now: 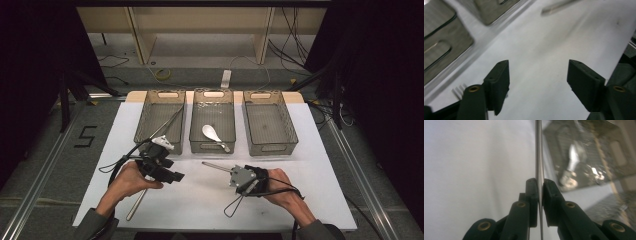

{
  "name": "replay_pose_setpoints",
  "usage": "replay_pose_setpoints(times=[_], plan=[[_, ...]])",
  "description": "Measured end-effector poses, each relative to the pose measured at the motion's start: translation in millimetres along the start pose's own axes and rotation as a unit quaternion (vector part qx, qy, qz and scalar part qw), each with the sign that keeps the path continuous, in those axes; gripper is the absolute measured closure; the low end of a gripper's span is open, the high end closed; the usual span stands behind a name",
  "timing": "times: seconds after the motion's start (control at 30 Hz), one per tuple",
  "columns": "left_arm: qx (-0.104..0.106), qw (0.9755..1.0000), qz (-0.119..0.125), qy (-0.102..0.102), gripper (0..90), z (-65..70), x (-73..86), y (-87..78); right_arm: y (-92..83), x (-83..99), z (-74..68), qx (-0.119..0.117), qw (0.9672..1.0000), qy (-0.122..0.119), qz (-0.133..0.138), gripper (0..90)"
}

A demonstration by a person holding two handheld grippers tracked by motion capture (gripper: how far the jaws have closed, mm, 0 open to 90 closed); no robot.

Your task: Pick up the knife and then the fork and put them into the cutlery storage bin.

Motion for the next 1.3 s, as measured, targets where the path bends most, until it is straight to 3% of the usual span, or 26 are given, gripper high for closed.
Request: replay_pose_setpoints(times=[0.2,0.37,0.5,0.67,0.8,1.0,1.17,1.3], plan=[[-0.042,0.9982,0.016,-0.041,23.7,-14.6,25.9,-2.0,-6.7,6.8,39.4,0.045,0.9984,0.033,0.005,84.0],[-0.058,0.9968,-0.004,-0.055,22.5,-19.2,46.8,0.5,-14.1,4.6,73.4,0.074,0.9954,0.059,0.013,84.0],[-0.064,0.9961,-0.006,-0.061,22.5,-19.2,58.7,-0.2,-12.1,1.9,103.6,0.097,0.9894,0.105,0.026,84.0],[-0.081,0.9937,-0.005,-0.077,21.6,-23.9,69.5,-2.3,-0.8,5.2,136.7,0.116,0.9826,0.144,0.010,84.0],[-0.083,0.9933,-0.008,-0.080,21.2,-24.9,74.4,-1.8,11.5,8.8,157.7,0.122,0.9756,0.182,0.004,83.9],[-0.086,0.9929,0.000,-0.083,20.5,-24.2,75.7,-1.5,27.9,13.1,179.0,0.130,0.9676,0.216,-0.013,83.9],[-0.086,0.9930,0.000,-0.081,18.9,-22.2,75.8,-0.7,39.0,12.6,192.8,0.129,0.9555,0.265,-0.018,83.9],[-0.089,0.9927,-0.005,-0.082,18.2,-21.2,77.7,-0.1,47.6,15.0,202.1,0.132,0.9494,0.284,-0.030,83.8]])
Point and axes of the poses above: each handheld gripper's, and its own axes: y roughly forward along the jaws, x roughly out of its underside, z roughly to its right, the point moved 9 cm from there along y, roughly forward along the jaws, and after that the axes turned 14 degrees about y, right-handed, at the moved point
